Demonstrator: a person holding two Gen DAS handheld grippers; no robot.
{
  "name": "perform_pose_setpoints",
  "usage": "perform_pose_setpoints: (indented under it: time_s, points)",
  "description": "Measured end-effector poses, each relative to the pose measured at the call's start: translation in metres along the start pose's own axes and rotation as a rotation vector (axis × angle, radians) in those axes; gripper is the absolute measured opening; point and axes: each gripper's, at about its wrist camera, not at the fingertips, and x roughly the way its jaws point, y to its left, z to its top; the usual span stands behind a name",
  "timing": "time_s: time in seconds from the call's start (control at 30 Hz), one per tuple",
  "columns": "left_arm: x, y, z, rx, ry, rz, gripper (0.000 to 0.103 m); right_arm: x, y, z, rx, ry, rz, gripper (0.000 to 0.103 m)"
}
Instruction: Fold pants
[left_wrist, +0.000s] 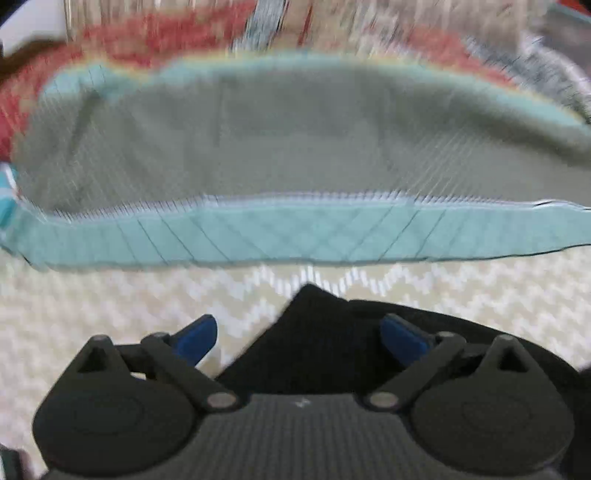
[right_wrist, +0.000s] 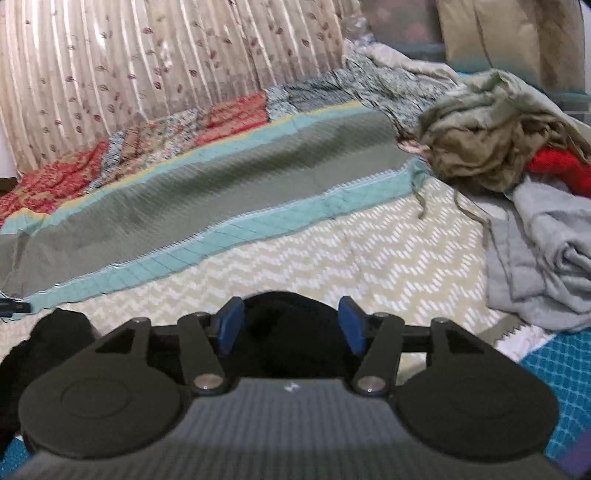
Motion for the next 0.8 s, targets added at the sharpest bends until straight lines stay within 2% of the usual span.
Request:
perform_pose_setpoints:
  time_s: [0.03, 0.07, 0.1, 0.13, 0.17, 0.2, 0.27, 0.37, 0.4, 0.43, 0.47, 0.53, 0.6, 0.67, 0.73, 0.8]
  points:
    - [0.014, -0.002, 0.001, -0.022, 0.033, -0.013, 0.095, 0.003, -0.001, -0.001, 0.014, 0.004, -0.014, 0.063]
    - [0.025, -0.005, -0.001, -0.038, 0.060, -0.036, 0.081, 0.009, -0.006, 0.000, 0.034, 0.008, -0.024, 0.066]
    - [0.032, -0.011, -0.004, -0.036, 0.064, -0.021, 0.065, 0.021, -0.013, 0.004, 0.065, 0.011, -0.032, 0.069]
    - [0.032, -0.019, -0.008, -0.002, 0.029, 0.020, 0.050, 0.030, -0.019, 0.005, 0.093, 0.014, -0.034, 0.071]
    - [0.031, -0.025, -0.010, 0.045, 0.010, 0.013, 0.033, 0.039, -0.024, 0.006, 0.121, 0.019, -0.028, 0.074]
    - [0.027, -0.027, -0.011, 0.064, 0.000, -0.006, 0.026, 0.050, -0.030, 0.009, 0.143, 0.031, -0.015, 0.076]
    - [0.016, -0.022, -0.009, 0.043, -0.017, -0.032, 0.022, 0.072, -0.035, 0.014, 0.134, 0.076, 0.006, 0.082]
    - [-0.028, 0.005, 0.007, -0.048, -0.118, -0.088, 0.021, 0.113, -0.021, 0.014, 0.054, 0.171, 0.030, 0.080]
    - [-0.044, 0.014, 0.019, -0.079, -0.151, -0.107, 0.021, 0.127, -0.014, 0.014, 0.014, 0.195, 0.042, 0.053]
    - [-0.058, 0.019, 0.032, -0.105, -0.181, -0.118, 0.020, 0.138, -0.007, 0.017, -0.030, 0.213, 0.038, 0.032]
    - [-0.076, 0.025, 0.047, -0.132, -0.219, -0.126, 0.020, 0.146, -0.001, 0.024, -0.058, 0.218, 0.030, 0.033]
    - [-0.117, 0.031, 0.085, -0.163, -0.310, -0.117, 0.019, 0.155, 0.007, 0.059, -0.099, 0.119, -0.021, 0.032]
    - [-0.177, 0.038, 0.128, -0.213, -0.458, -0.124, 0.019, 0.154, 0.006, 0.101, -0.061, 0.011, -0.058, 0.030]
    - [-0.238, 0.050, 0.157, -0.291, -0.610, -0.195, 0.019, 0.145, 0.006, 0.144, -0.025, -0.089, -0.074, 0.029]
    - [-0.306, 0.062, 0.163, -0.331, -0.784, -0.273, 0.019, 0.122, 0.008, 0.179, -0.009, -0.189, -0.081, 0.029]
    - [-0.352, 0.071, 0.151, -0.325, -0.905, -0.308, 0.019, 0.095, 0.009, 0.200, 0.002, -0.246, -0.034, 0.029]
